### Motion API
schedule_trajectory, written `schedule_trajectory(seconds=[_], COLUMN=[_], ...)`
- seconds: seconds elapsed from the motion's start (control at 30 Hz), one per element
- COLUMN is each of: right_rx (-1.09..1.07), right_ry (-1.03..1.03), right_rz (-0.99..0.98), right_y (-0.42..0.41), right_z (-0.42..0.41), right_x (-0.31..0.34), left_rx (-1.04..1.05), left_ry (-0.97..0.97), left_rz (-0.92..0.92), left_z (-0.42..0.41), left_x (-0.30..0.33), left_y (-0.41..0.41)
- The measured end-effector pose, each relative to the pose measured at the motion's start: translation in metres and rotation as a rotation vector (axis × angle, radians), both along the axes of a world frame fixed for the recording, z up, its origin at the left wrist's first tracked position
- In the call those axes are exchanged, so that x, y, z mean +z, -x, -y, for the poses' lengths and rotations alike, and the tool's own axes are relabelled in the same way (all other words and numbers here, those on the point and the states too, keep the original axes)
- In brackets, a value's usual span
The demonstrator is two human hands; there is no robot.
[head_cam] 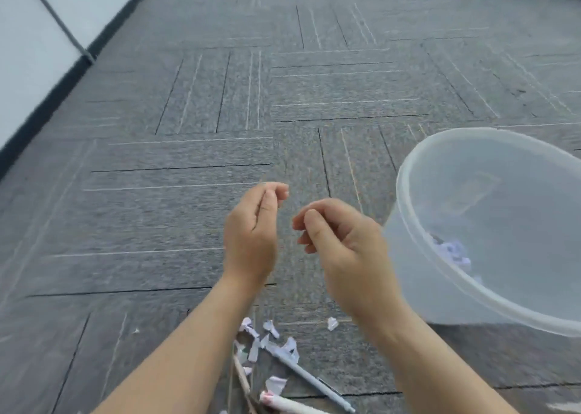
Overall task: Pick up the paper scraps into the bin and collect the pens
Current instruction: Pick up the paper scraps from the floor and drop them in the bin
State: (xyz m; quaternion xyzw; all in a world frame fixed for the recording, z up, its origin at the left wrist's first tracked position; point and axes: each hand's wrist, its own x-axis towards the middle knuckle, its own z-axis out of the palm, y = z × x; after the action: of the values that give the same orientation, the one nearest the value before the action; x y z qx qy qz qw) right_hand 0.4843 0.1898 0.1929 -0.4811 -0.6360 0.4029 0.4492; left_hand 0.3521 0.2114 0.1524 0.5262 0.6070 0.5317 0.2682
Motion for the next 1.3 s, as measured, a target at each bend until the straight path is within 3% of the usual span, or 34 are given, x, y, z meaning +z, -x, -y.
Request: schedule_trajectory(seconds=[0.1,0.23,0.37,0.57,0.67,0.73,0.8,0.9,1.0,1.1,1.2,1.3], right_rx=[0.255,0.624,0.764,0.801,0.955,0.902,0.799,0.825,0.928,1.099,1.101,0.992], right_ry=[0.161,0.186,0.149,0.021,0.003,-0.01,-0.041,-0.092,-0.12,-0.165,-0.229,-0.211], right_rz=[0.29,0.671,0.847,0.959,0.869,0.757,0.757,0.943,1.048,0.95,0.769,0.895], right_y=[0.046,0.077,0.091,0.113,0.114,0.112,0.116,0.137,0.153,0.151,0.155,0.166], right_z=[0.011,0.035,0.049,0.044,0.061,0.062,0.057,0.059,0.079,0.104,0.109,0.102], right_x=[-0.069,-0.151,-0.181,-0.199,-0.196,-0.191,-0.189,-0.196,-0.199,-0.195,-0.192,-0.198], left_rx=[0.051,-0.036,-0.109,-0.135,-0.163,0.01,0.232,0.491,0.65,0.596,0.483,0.389], left_ry=[0.216,0.542,0.722,0.615,0.532,0.477,0.461,0.653,0.91,0.92,0.728,0.592], left_rz=[-0.213,-0.518,-0.679,-0.689,-0.524,-0.467,-0.571,-0.707,-0.656,-0.553,-0.463,-0.4], left_z=[0.055,0.138,0.198,0.19,0.189,0.205,0.225,0.253,0.278,0.296,0.304,0.314], left_x=[-0.063,-0.13,-0.159,-0.167,-0.167,-0.164,-0.163,-0.167,-0.172,-0.181,-0.184,-0.181], left_y=[0.067,0.125,0.144,0.136,0.131,0.138,0.157,0.196,0.223,0.224,0.205,0.188])
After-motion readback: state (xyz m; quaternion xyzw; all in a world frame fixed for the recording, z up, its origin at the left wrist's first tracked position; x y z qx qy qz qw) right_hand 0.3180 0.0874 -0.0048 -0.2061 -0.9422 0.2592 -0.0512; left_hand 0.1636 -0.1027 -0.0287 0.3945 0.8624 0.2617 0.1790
